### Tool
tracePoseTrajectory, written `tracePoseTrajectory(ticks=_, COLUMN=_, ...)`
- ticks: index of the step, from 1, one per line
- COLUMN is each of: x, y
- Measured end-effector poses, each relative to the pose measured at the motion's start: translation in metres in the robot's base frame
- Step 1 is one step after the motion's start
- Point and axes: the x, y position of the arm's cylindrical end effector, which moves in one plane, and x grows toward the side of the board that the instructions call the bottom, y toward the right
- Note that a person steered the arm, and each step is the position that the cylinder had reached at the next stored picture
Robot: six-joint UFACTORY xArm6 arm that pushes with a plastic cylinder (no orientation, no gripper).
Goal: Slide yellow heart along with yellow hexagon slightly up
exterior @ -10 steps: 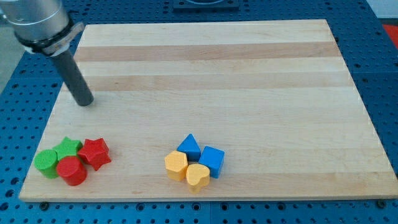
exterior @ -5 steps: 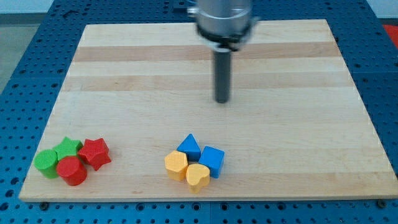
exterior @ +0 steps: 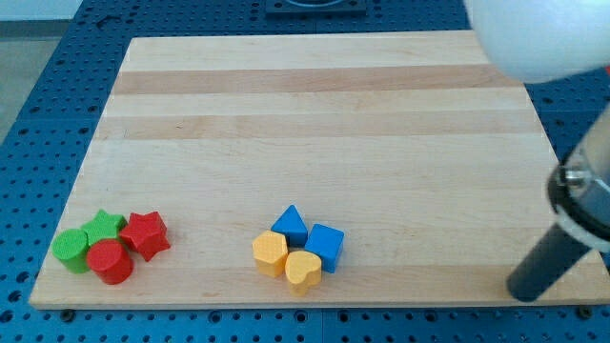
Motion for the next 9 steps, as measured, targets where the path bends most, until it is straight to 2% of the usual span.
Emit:
tracePoseTrajectory(ticks=1, x=0.001, y=-0.066)
tracePoseTrajectory(ticks=2, x=0.001, y=-0.109)
tracePoseTrajectory(ticks=6, x=0.001, y=-0.157)
tracePoseTrajectory(ticks=8, x=0.001, y=-0.243)
tracePoseTrajectory(ticks=9, x=-0.005, y=-0.26)
